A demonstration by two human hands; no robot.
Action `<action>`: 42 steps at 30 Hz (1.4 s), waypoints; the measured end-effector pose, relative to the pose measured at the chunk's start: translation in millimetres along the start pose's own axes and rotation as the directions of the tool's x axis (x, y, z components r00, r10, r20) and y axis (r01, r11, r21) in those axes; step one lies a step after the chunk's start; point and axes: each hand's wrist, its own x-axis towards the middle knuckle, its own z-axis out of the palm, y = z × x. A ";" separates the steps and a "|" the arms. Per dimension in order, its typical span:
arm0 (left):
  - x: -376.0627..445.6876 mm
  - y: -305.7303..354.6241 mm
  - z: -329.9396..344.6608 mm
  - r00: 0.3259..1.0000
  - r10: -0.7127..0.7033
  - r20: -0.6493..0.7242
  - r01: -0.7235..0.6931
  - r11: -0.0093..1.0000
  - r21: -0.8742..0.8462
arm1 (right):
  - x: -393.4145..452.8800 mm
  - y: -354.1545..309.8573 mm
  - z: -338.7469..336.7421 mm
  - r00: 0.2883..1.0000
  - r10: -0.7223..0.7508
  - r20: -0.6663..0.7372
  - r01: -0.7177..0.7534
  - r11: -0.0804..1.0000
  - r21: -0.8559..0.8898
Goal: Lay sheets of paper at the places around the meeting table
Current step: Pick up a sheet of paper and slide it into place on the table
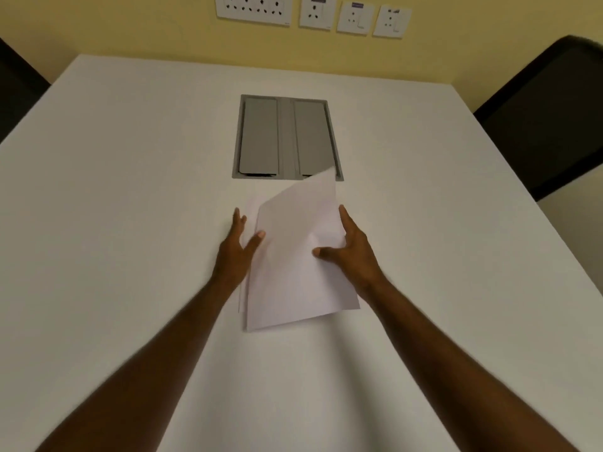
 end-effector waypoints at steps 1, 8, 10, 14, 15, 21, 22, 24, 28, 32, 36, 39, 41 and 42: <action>1.3 15.2 2.9 0.999 -0.046 -0.010 0.044 0.989 -0.140 | -9.3 -7.4 -12.1 0.999 -0.012 0.031 0.011 1.000 0.019; -32.4 84.7 31.2 0.929 -0.233 0.286 0.358 0.760 -0.543 | -107.2 -25.8 -126.0 0.972 -0.008 0.234 0.010 1.000 -0.007; -55.4 98.0 45.3 0.918 -0.204 0.340 0.358 0.795 -0.490 | -143.6 -19.4 -162.4 0.972 0.060 0.229 -0.052 0.998 -0.040; -113.5 120.8 82.5 0.856 -0.158 0.492 0.302 0.925 -0.229 | -209.9 5.9 -229.6 0.975 0.187 0.118 -0.167 0.972 -0.165; -129.9 125.3 93.5 0.838 -0.158 0.522 0.276 0.948 -0.156 | -223.3 15.0 -244.7 0.971 0.220 0.094 -0.199 0.962 -0.187; -222.0 156.0 167.7 0.817 -0.242 0.524 0.233 0.969 0.085 | -277.7 79.4 -311.8 0.922 0.360 -0.141 -0.386 0.847 -0.366; -233.7 157.3 181.2 0.818 -0.248 0.520 0.218 0.969 0.119 | -283.2 90.5 -318.9 0.917 0.357 -0.178 -0.399 0.825 -0.400; -252.4 154.6 205.8 0.821 -0.253 0.512 0.175 0.965 0.196 | -289.9 112.0 -330.9 0.906 0.352 -0.237 -0.424 0.766 -0.483; -277.2 144.6 245.1 0.832 -0.260 0.491 0.059 0.920 0.388 | -295.0 151.9 -347.5 0.879 0.362 -0.310 -0.476 0.678 -0.560; -292.2 130.5 275.4 0.866 -0.262 0.425 -0.013 0.840 0.543 | -297.0 190.1 -350.4 0.861 0.370 -0.348 -0.508 0.646 -0.570; -300.8 116.5 294.7 0.907 -0.215 0.362 -0.072 0.769 0.636 | -296.4 220.8 -346.7 0.867 0.347 -0.358 -0.499 0.632 -0.594; -300.8 106.2 303.3 0.926 -0.141 0.350 -0.155 0.703 0.694 | -294.6 236.1 -345.5 0.868 0.316 -0.384 -0.494 0.624 -0.605; -301.0 98.0 306.8 0.938 -0.073 0.338 -0.208 0.661 0.721 | -293.7 245.8 -344.7 0.866 0.306 -0.395 -0.495 0.627 -0.601; -301.7 95.8 307.8 0.941 -0.026 0.338 -0.244 0.641 0.728 | -295.1 248.9 -344.6 0.866 0.301 -0.400 -0.494 0.639 -0.589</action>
